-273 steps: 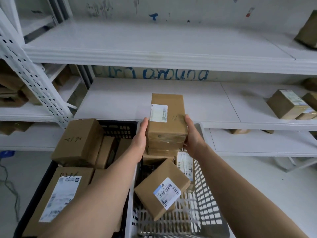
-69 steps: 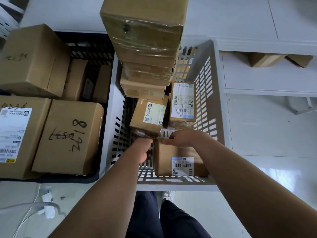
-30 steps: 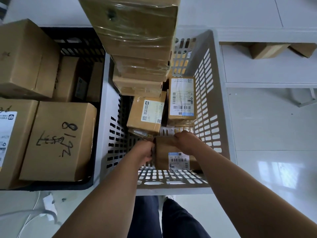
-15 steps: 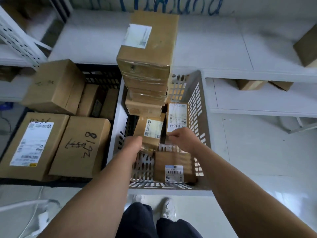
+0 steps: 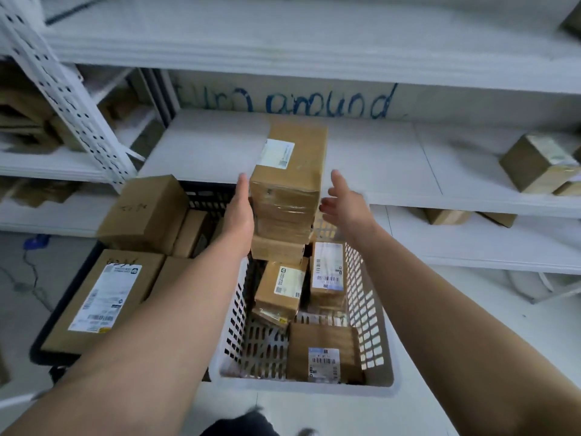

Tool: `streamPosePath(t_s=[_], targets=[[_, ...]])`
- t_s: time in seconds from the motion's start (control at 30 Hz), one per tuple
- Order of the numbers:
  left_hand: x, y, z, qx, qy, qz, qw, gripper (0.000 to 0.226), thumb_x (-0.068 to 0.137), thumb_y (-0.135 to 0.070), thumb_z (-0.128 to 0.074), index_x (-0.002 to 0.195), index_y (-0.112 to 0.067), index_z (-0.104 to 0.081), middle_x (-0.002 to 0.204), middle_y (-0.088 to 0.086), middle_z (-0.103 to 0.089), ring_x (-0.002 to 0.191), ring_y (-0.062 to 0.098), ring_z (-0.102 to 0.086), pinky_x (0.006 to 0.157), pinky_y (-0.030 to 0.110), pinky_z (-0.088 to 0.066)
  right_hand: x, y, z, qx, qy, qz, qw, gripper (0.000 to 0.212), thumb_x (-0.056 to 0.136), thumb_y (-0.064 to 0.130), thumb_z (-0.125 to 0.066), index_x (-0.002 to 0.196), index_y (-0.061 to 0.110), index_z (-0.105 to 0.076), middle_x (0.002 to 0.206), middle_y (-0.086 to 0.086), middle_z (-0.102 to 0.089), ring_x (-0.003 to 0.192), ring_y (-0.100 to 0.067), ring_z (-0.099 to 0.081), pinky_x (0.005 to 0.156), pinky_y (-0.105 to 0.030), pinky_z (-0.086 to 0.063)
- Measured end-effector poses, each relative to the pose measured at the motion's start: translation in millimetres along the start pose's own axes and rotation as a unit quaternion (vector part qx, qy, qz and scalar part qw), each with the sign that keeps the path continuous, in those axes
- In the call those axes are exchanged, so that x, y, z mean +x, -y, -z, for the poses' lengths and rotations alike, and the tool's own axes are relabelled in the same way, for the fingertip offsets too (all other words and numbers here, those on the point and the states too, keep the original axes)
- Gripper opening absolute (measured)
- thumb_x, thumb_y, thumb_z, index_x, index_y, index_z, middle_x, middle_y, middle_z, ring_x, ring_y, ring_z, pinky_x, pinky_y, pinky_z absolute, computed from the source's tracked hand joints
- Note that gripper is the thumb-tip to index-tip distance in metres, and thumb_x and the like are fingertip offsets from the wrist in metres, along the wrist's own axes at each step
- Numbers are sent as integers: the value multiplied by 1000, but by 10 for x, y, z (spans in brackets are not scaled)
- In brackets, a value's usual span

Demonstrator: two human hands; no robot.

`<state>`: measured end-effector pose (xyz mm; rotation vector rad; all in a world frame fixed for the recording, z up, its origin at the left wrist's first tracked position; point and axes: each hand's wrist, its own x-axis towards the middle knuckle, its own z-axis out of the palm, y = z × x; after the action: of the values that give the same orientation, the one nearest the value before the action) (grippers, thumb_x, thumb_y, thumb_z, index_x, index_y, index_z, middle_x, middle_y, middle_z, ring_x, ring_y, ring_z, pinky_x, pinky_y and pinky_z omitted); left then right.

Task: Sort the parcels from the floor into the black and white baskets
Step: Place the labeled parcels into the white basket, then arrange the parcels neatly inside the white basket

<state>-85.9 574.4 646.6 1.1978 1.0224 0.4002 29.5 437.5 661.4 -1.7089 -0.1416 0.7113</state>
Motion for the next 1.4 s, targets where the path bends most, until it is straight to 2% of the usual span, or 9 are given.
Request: streamPosePath(t_s=[0.13, 0.27, 0.37, 0.53, 0.73, 0.83, 1.03, 1.17, 1.4], targets=[[0, -122, 12, 28, 66, -8, 997, 77, 71, -82, -44, 131, -35, -55, 130, -8, -59, 121, 18, -53, 107, 42, -38, -59, 121, -120, -48, 16, 22, 998, 38, 89, 58, -50, 90, 24, -66, 99, -2, -70, 100, -22, -65, 98, -39, -49], [-42, -208, 129, 28, 88, -32, 995, 79, 59, -77, -58, 123, -30, -55, 124, -3, -63, 116, 21, -57, 104, 48, -42, -187, 202, -90, -14, 13, 39, 999, 29, 89, 40, -61, 91, 13, -70, 83, -5, -64, 77, -20, -56, 78, -32, -50], [-117, -289, 216, 1, 131, -34, 991, 62, 64, -62, -67, 113, -26, -52, 121, 4, -62, 112, 23, -59, 98, 48, -47, -312, 241, 31, -7, 16, 32, 999, 35, 85, 33, -67, 102, 3, -68, 95, -17, -71, 92, -31, -69, 89, -38, -57], [-342, -377, 317, 64, 224, -73, 970, 75, 59, -58, -76, 117, -19, -48, 118, 6, -61, 108, 23, -61, 95, 45, -50, -575, 152, 303, 30, 104, 17, 994, 20, 88, 13, -66, 104, 2, -64, 107, -21, -70, 99, -36, -67, 98, -48, -51], [-536, -313, 443, 208, 339, -90, 913, 100, 44, -42, -78, 134, -29, -38, 117, -1, -56, 108, 18, -56, 99, 38, -43, -739, -156, 716, 68, 107, -30, 992, 47, 87, 14, -66, 131, 3, -51, 115, -18, -60, 83, -28, -70, 70, -35, -60], [-569, -186, 485, 276, 375, -65, 883, 104, 50, -31, -82, 141, -33, -31, 127, 0, -51, 113, 14, -52, 98, 32, -42, -769, -361, 887, 50, 95, -57, 993, 66, 79, 5, -74, 137, 18, -45, 125, -16, -58, 99, -33, -67, 76, -39, -59], [-529, 71, 431, 387, 386, -15, 837, 117, 61, -20, -86, 152, -36, -14, 155, -2, -27, 128, 14, -36, 111, 33, -28, -863, -640, 879, -110, 112, -114, 981, 48, 79, 3, -72, 124, 13, -60, 115, -9, -67, 107, -26, -62, 98, -42, -51], [-507, 268, 427, 448, 381, -2, 808, 121, 64, -12, -85, 153, -37, -7, 158, -5, -20, 134, 16, -34, 110, 31, -31, -874, -842, 740, -166, 109, -146, 969, 28, 84, 8, -61, 111, 9, -61, 105, -10, -62, 91, -22, -56, 82, -33, -45], [-481, 628, 483, 579, 361, -17, 731, 124, 66, -20, -85, 154, -34, 0, 160, -4, -3, 145, 22, -16, 114, 37, -24, -862, -1107, 531, -67, 98, -203, 972, 22, 83, 24, -49, 94, 9, -58, 79, -6, -60, 68, -20, -56, 59, -28, -44]])
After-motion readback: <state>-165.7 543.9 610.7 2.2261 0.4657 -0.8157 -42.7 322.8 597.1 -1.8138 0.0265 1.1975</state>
